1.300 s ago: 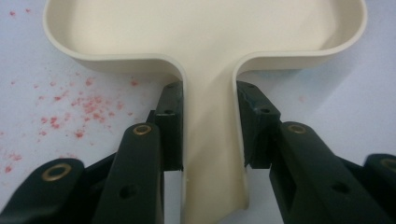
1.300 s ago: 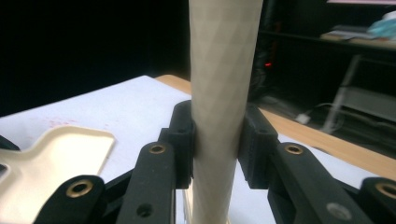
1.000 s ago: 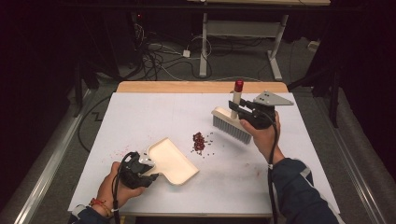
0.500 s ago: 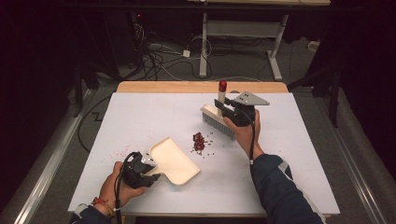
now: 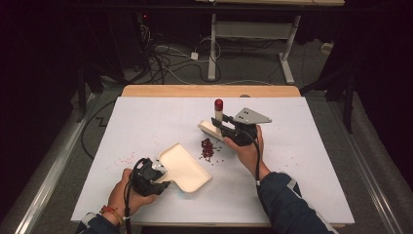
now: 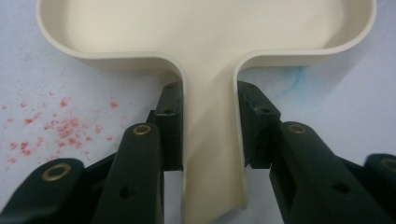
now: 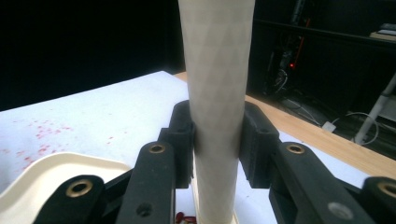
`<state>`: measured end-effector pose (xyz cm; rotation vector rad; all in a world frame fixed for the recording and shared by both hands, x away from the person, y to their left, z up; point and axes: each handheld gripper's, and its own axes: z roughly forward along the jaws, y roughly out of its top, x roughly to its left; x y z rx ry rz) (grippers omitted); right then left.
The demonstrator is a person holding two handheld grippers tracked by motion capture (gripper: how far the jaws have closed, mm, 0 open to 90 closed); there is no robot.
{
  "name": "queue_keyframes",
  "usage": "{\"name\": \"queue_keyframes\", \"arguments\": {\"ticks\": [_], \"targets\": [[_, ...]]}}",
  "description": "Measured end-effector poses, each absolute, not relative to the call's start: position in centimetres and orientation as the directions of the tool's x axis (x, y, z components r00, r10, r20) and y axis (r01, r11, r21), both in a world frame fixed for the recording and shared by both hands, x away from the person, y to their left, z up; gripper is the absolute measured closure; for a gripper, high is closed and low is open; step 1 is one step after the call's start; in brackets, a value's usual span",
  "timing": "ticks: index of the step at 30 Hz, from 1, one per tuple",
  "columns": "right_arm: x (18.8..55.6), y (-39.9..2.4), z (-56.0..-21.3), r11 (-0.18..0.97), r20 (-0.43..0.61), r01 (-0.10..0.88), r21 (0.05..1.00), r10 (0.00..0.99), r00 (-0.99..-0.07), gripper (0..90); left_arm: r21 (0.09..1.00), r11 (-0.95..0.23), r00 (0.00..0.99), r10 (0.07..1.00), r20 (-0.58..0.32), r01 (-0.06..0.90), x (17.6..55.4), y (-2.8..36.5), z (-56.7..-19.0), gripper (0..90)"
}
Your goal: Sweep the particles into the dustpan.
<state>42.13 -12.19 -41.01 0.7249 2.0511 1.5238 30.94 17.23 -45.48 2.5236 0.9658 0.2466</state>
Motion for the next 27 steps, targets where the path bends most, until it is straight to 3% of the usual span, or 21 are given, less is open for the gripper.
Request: {"name": "queue_keyframes", "arguments": {"ticks": [27], "targets": [[37.3,-9.2,-40.9,0.244,-0.065,0.125,0.962,0.644,-0.762,69.6,0.409,-0.655,0.718,0.696,0.000,0.636,32.3,14.5,-46.1,63.9]]}}
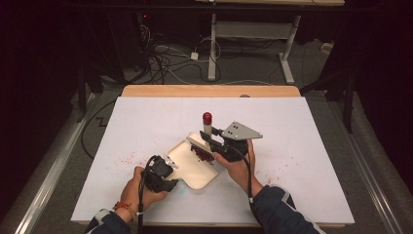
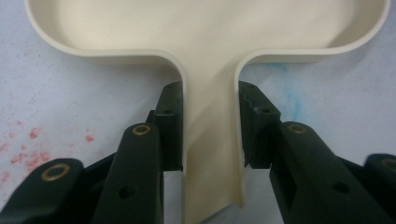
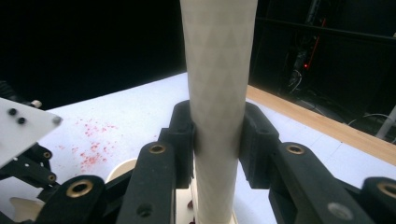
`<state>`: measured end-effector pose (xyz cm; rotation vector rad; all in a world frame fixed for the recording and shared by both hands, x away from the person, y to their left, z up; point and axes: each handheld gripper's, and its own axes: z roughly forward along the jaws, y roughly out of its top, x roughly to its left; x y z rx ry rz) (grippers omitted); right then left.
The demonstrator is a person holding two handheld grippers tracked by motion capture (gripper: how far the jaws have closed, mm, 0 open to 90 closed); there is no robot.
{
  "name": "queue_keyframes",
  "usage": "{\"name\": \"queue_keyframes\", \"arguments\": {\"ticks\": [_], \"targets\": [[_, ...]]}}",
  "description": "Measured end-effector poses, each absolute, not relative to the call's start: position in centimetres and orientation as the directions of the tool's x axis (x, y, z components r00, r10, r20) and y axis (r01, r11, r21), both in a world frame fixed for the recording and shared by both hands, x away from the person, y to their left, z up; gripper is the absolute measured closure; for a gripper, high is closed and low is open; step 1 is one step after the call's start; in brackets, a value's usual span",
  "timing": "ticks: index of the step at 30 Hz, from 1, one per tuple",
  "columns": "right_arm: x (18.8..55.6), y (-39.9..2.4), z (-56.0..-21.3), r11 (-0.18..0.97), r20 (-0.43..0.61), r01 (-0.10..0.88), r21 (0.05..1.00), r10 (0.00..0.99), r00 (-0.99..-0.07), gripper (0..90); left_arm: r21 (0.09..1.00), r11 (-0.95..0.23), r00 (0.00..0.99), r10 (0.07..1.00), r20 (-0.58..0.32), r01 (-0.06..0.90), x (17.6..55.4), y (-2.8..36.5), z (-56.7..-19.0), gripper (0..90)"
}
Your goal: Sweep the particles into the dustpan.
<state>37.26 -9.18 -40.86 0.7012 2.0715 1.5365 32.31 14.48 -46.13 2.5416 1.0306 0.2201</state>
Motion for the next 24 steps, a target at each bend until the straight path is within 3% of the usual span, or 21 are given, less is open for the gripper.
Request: {"name": "queue_keyframes", "arguments": {"ticks": [14,24], "targets": [[35.3,-8.2,-40.5,0.230,-0.047,0.127,0.965,0.628,-0.777,70.0,0.406,-0.656,0.719,0.695,-0.005,0.637,32.5,14.4,-46.2,63.8],[34.9,-8.7,-39.7,0.223,-0.090,0.067,0.973,0.626,-0.774,70.0,0.405,-0.672,0.735,0.678,0.000,0.620,32.3,14.7,-46.3,63.9]]}}
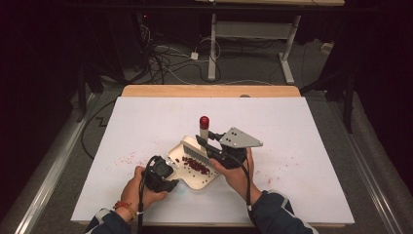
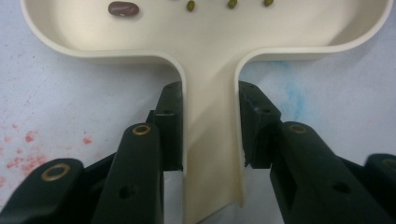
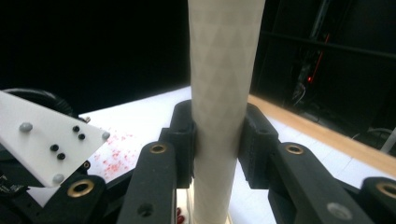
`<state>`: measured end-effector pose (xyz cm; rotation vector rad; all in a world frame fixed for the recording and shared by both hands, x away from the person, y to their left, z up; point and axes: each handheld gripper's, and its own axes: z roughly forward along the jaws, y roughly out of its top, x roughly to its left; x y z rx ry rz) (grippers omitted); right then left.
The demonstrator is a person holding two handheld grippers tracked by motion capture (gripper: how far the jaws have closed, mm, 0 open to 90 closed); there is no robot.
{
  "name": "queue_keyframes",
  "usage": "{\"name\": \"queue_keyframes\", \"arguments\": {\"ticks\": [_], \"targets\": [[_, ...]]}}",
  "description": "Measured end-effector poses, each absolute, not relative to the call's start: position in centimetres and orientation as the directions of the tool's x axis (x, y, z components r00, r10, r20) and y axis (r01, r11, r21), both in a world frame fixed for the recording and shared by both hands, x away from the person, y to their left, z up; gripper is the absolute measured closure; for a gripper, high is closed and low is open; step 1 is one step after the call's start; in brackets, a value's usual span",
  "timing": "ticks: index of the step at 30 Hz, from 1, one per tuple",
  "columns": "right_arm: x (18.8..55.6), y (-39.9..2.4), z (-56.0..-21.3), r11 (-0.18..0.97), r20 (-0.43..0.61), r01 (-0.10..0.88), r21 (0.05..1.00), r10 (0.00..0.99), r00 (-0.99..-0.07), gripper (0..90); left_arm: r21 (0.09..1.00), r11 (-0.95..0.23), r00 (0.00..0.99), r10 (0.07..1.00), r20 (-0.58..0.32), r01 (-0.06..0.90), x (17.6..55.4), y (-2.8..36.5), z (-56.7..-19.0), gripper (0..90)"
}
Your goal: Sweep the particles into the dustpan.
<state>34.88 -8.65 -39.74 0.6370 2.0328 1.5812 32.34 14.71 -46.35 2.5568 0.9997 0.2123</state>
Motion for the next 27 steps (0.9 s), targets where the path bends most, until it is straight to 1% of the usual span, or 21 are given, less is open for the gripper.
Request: {"name": "queue_keyframes", "arguments": {"ticks": [2,8,12,13,15,16,18,23,24,27], "targets": [[34.7,-9.4,-39.1,0.204,-0.099,0.039,0.978,0.626,-0.774,70.0,0.406,-0.675,0.739,0.674,0.001,0.616,32.2,14.9,-46.4,63.9],[34.6,-11.3,-37.7,0.200,-0.109,0.029,0.979,0.642,-0.759,70.0,0.396,-0.686,0.744,0.669,0.012,0.610,31.5,15.2,-46.2,63.9],[34.4,-13.9,-37.5,0.222,-0.108,0.062,0.973,0.678,-0.727,70.0,0.388,-0.694,0.749,0.662,0.012,0.607,31.1,15.5,-46.2,64.0],[34.4,-13.9,-37.5,0.222,-0.108,0.062,0.973,0.678,-0.727,70.0,0.386,-0.697,0.752,0.659,0.013,0.605,31.0,15.5,-46.2,64.0],[34.2,-15.2,-37.6,0.235,-0.106,0.081,0.969,0.686,-0.720,70.0,0.379,-0.704,0.756,0.654,0.015,0.601,30.8,15.6,-46.2,63.9],[33.8,-16.5,-37.7,0.252,-0.108,0.099,0.963,0.693,-0.712,70.0,0.378,-0.704,0.756,0.654,0.015,0.601,30.7,15.6,-46.2,63.9],[33.5,-17.2,-37.8,0.253,-0.105,0.107,0.961,0.700,-0.707,70.0,0.373,-0.712,0.762,0.647,0.019,0.595,30.5,15.5,-46.2,63.9],[31.6,-20.0,-37.9,0.282,-0.089,0.154,0.947,0.692,-0.717,70.0,0.367,-0.720,0.769,0.639,0.020,0.589,30.3,15.3,-46.1,63.9],[30.7,-20.6,-38.1,0.291,-0.086,0.165,0.942,0.688,-0.720,70.0,0.365,-0.720,0.768,0.640,0.021,0.590,30.3,15.3,-46.2,63.9],[30.1,-20.6,-38.6,0.301,-0.069,0.188,0.935,0.674,-0.735,70.0,0.367,-0.718,0.766,0.643,0.021,0.592,30.2,15.2,-46.2,63.9]]}}
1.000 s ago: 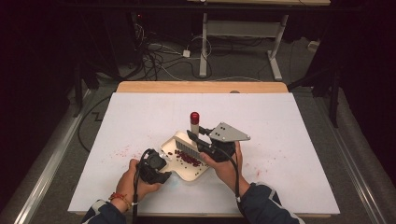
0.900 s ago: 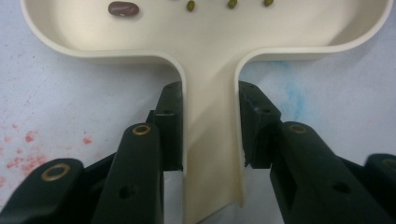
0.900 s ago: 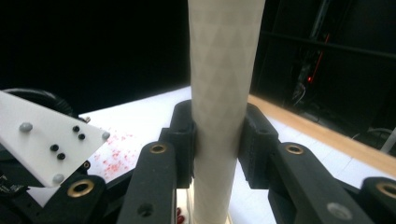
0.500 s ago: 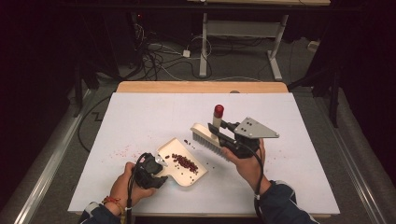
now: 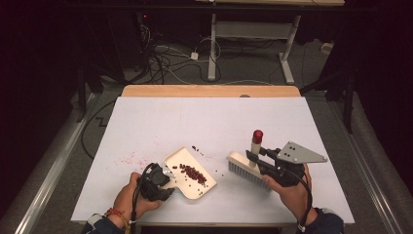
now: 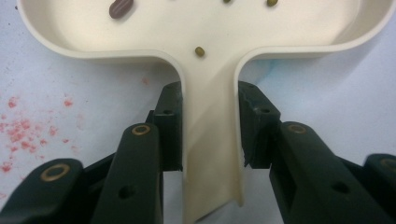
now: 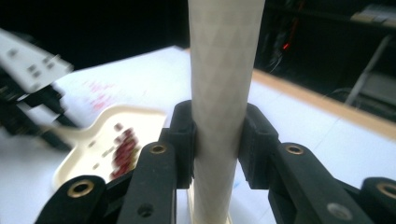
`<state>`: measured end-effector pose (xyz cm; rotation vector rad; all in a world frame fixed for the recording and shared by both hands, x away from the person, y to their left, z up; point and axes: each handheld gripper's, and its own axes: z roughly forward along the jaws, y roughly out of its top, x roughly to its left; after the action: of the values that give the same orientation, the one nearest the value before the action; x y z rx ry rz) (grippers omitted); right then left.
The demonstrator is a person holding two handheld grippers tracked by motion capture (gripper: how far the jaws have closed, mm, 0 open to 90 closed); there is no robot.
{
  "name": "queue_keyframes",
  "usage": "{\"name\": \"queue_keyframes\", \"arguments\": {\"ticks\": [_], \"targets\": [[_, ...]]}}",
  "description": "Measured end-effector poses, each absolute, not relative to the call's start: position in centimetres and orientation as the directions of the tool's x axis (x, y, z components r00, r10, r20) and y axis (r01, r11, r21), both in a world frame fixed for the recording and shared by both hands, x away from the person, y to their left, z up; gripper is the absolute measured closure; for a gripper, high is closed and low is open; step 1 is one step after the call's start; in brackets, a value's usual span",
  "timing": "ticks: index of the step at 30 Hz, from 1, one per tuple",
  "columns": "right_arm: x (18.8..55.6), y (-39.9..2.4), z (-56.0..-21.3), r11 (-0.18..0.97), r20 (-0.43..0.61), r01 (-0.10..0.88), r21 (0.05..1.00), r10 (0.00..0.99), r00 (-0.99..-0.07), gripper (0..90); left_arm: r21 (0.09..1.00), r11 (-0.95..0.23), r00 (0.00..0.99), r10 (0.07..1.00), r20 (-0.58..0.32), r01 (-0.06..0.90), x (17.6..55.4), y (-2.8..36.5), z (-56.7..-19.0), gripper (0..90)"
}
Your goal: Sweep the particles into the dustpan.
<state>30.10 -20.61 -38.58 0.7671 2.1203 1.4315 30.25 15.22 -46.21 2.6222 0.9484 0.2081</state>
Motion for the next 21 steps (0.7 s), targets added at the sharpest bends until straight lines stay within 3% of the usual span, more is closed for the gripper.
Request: {"name": "queue_keyframes", "arguments": {"ticks": [12,21], "targets": [[29.2,-16.7,-38.9,0.288,-0.051,0.158,0.944,0.603,-0.796,70.0,0.367,-0.721,0.770,0.638,0.020,0.588,30.4,15.2,-46.2,63.8],[29.0,-18.3,-37.7,0.254,-0.098,0.097,0.962,0.656,-0.748,70.0,0.364,-0.721,0.769,0.639,0.020,0.590,30.4,15.2,-46.2,63.8]]}}
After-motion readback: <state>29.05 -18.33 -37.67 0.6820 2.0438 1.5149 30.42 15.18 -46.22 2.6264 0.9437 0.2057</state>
